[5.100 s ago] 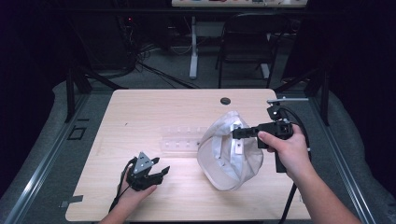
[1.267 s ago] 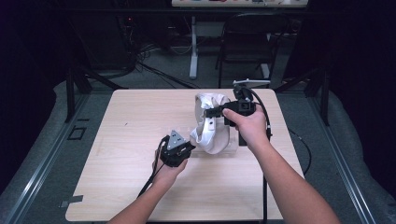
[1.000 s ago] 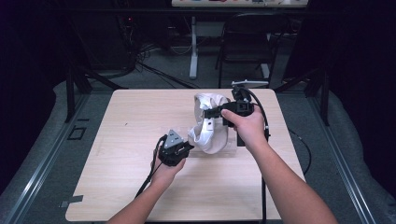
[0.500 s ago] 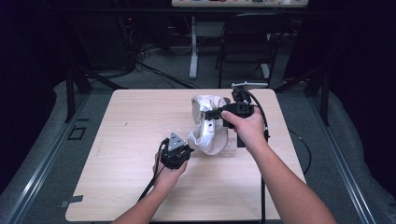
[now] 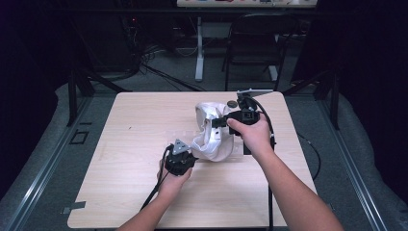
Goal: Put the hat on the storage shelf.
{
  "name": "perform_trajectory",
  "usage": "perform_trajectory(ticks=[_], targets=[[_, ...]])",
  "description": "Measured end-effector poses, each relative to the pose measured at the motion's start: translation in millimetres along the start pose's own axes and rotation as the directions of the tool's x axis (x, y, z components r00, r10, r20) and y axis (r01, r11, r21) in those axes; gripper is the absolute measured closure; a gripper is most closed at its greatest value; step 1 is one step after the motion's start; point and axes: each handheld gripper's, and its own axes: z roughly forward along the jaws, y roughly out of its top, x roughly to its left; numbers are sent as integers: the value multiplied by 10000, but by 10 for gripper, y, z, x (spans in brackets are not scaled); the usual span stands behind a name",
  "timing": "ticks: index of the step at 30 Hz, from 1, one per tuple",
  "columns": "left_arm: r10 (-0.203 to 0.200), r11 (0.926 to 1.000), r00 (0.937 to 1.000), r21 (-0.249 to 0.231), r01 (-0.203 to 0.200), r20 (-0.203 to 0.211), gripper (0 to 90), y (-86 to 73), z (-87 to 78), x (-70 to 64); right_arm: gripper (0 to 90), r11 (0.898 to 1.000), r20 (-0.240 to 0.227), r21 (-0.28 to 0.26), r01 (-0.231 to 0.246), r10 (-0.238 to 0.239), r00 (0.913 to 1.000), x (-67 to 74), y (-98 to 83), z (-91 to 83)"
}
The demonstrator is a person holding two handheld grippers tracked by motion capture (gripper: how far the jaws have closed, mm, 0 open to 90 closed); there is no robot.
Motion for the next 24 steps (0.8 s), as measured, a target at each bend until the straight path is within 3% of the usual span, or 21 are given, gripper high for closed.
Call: perform_trajectory(ticks=[24], targets=[[142, 9998, 9999, -146, -143, -87, 839, -17, -7, -21, 822, 9999, -75, -85, -57, 56, 10000, -49, -8, -1]])
